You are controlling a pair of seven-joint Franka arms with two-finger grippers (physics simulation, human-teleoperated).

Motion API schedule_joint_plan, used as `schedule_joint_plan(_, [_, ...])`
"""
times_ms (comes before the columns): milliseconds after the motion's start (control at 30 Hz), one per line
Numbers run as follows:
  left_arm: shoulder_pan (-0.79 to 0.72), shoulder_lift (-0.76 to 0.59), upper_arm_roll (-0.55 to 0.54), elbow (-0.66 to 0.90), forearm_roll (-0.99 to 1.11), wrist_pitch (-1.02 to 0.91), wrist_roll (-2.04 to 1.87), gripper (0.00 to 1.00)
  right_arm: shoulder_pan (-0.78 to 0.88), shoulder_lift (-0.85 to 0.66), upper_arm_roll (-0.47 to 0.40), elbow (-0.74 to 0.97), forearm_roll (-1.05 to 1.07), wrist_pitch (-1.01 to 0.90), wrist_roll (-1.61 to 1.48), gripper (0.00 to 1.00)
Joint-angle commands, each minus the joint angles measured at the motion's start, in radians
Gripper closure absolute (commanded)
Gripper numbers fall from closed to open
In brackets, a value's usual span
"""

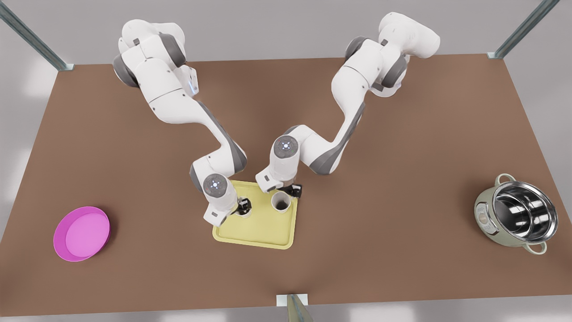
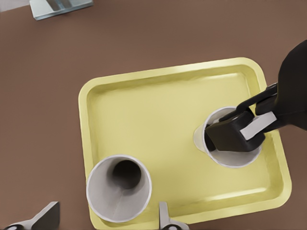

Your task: Use the left arm to pick up the white IKEA cup from the tray and place it on the middle-left position; use the right arm to pick up the white IKEA cup from the tray and place it on the middle-right position

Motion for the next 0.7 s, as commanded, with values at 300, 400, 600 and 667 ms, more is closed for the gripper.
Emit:
schedule_joint_plan(300, [0.058, 0.005, 0.0, -0.135, 0.013, 0.055, -0.306, 0.03, 0.002, 0.004, 0.002, -0.034, -0.012, 0.125, 0.259, 0.54])
schedule_joint_plan(400, [0.051, 0.008, -0.002, -0.135, 0.012, 0.062, -0.315, 0.03, 0.007, -0.002, 0.008, -0.069, -0.012, 0.114, 0.267, 0.57])
schedule_joint_plan(600, [0.05, 0.025, -0.003, -0.142, 0.016, 0.095, -0.317, 0.03, 0.007, -0.012, 0.018, -0.101, -0.012, 0.114, 0.262, 0.79])
schedule_joint_plan(667, [0.047, 0.036, -0.003, -0.145, 0.015, 0.106, -0.317, 0.05, 0.007, -0.016, 0.018, -0.103, -0.012, 0.114, 0.261, 0.86])
